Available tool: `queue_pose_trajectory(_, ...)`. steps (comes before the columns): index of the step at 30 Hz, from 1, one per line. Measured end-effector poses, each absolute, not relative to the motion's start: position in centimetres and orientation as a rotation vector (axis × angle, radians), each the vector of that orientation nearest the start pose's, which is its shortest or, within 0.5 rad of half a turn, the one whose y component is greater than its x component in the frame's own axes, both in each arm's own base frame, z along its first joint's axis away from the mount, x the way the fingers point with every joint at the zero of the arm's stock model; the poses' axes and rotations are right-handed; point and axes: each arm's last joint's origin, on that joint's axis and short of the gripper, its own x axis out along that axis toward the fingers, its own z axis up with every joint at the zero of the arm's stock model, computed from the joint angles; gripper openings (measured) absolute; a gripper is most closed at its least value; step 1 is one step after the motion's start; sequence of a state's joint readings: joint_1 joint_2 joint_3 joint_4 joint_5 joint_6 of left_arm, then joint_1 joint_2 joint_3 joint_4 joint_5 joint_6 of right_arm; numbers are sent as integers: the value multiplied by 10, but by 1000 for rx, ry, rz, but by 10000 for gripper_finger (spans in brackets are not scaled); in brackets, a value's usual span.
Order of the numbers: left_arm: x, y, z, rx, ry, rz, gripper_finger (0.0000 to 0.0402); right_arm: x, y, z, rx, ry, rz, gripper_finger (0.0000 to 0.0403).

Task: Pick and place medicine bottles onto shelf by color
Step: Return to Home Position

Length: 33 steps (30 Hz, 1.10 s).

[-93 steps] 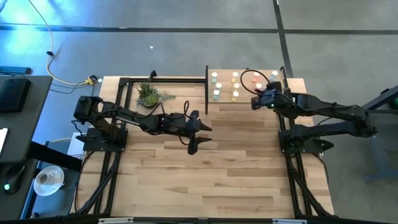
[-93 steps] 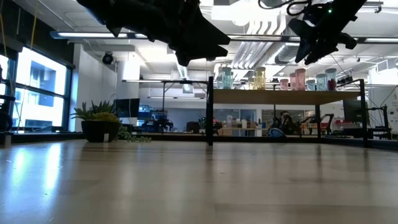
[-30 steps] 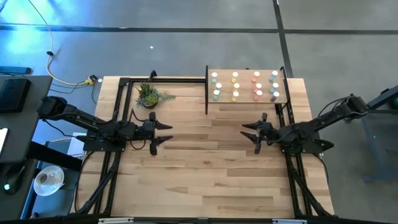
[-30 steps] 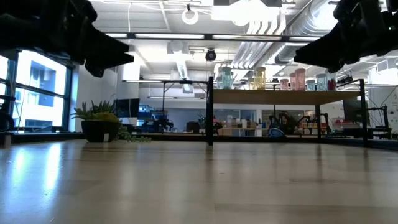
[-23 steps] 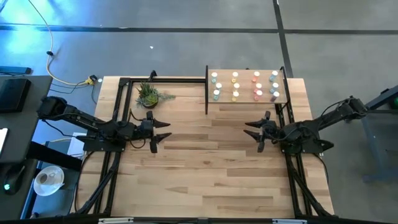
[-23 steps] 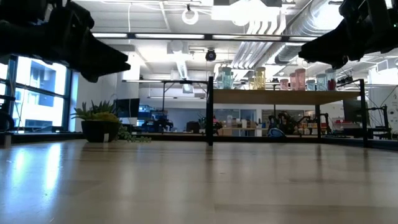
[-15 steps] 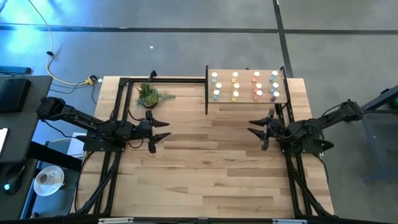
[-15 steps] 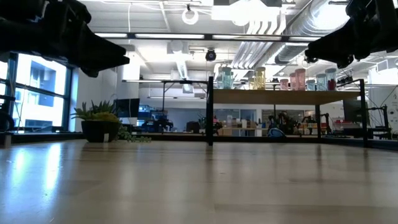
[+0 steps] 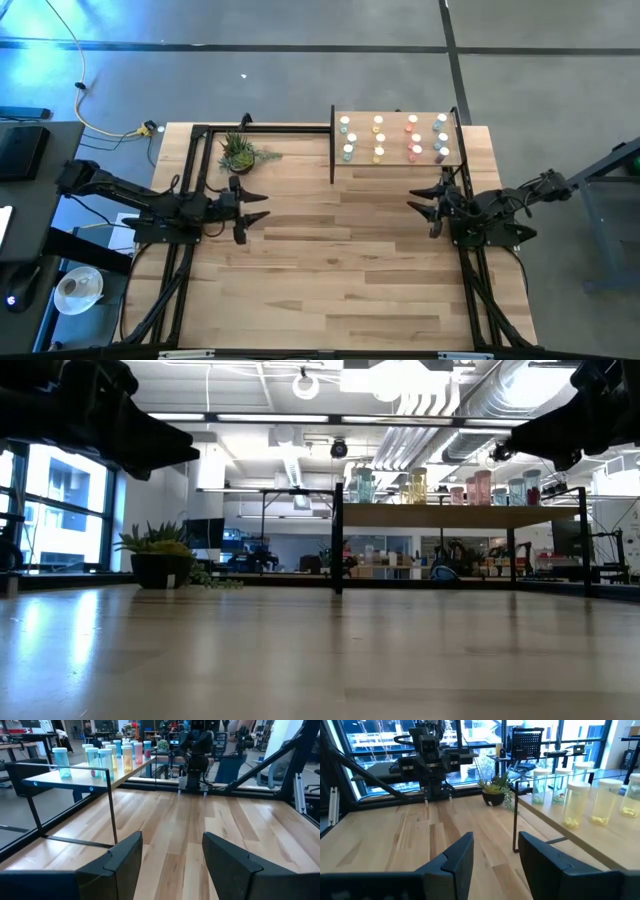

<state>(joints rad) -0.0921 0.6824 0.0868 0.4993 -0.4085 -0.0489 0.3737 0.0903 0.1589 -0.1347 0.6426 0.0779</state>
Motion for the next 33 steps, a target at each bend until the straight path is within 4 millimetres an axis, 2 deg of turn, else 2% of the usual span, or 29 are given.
queue_pose_trajectory(8, 142, -1, 167, -29, 71, 322, 197, 85, 15, 191, 84, 78, -275, 147)
queue_pose_trajectory(11, 138, -1, 161, -42, 28, 323, 197, 86, 15, 184, 94, 91, -276, 147)
queue_pose_trajectory(16, 138, -2, 162, -41, 25, 301, 197, 90, 17, 171, 123, 83, -279, 147)
queue_pose_trajectory(33, 138, -2, 161, -30, 38, 301, 197, 91, 17, 172, 122, 72, -271, 147)
